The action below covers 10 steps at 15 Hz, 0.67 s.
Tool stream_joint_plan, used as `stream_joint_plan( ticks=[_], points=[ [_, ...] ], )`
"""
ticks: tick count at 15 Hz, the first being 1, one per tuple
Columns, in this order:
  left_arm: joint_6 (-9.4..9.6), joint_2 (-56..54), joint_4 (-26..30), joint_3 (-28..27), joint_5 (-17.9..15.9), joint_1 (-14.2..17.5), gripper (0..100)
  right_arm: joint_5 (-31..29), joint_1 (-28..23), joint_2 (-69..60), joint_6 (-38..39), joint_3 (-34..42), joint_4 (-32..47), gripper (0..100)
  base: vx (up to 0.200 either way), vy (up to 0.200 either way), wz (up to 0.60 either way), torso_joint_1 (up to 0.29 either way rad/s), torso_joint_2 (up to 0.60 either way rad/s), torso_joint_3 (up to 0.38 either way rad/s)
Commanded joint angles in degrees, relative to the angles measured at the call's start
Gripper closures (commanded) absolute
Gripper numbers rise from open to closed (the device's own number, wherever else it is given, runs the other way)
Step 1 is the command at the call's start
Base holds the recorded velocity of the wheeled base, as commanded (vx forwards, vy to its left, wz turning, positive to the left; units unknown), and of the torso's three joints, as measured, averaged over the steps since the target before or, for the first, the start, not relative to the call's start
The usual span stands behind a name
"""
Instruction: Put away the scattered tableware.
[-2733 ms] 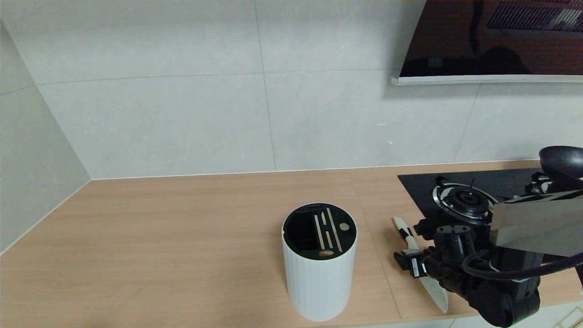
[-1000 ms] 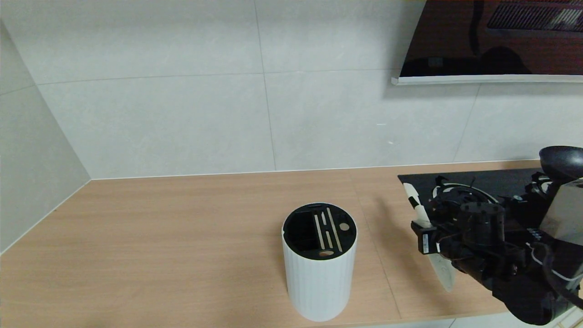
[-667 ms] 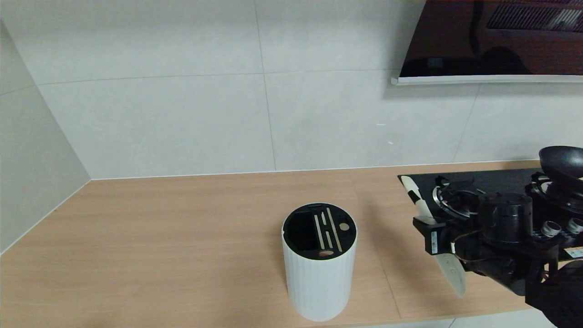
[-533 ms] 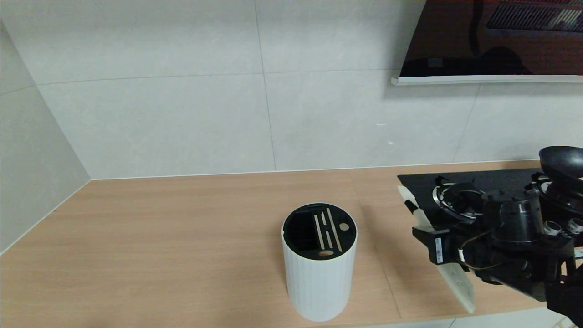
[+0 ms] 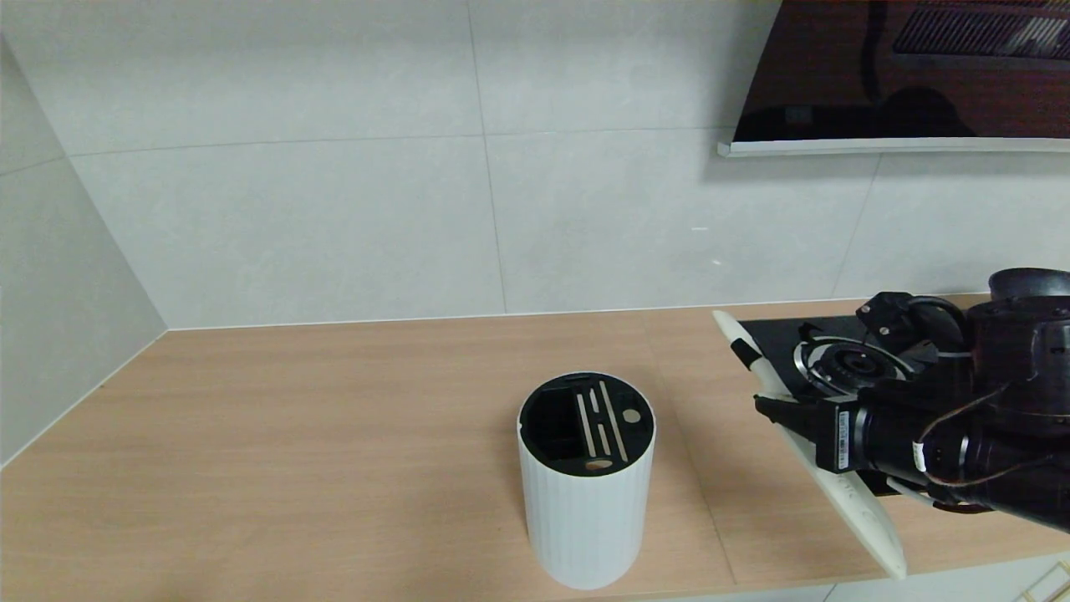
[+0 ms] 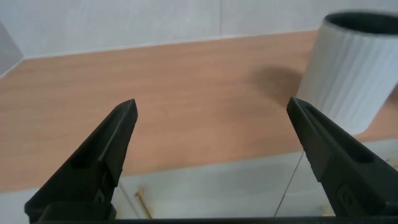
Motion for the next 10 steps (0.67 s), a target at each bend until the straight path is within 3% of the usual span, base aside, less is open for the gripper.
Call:
stream_joint_plan(
  ticks=[1,3,5,10],
  points=[
    [-0.03,0.1,0.1,-0.9,-2.0,0.0,0,0.1,0.0,-0.6,-0.3,0.7,0.0,100,0.000,0.000,0.00,0.000,0.00,0.000],
    [-0.03,2.0,0.5,-2.3,-6.3,-0.2,0,0.3,0.1,-0.6,-0.4,1.0,-0.2,100,0.000,0.000,0.00,0.000,0.00,0.000],
    [-0.03,9.6,1.8,-7.4,-10.5,-0.2,0,0.6,0.0,-0.5,-1.9,0.2,-1.8,100,0.000,0.000,0.00,0.000,0.00,0.000],
    [-1.44,38.1,1.3,-25.9,-19.8,-0.5,0,1.7,0.4,5.1,-2.2,-8.8,-1.9,100,0.000,0.000,0.00,0.000,0.00,0.000]
  ],
)
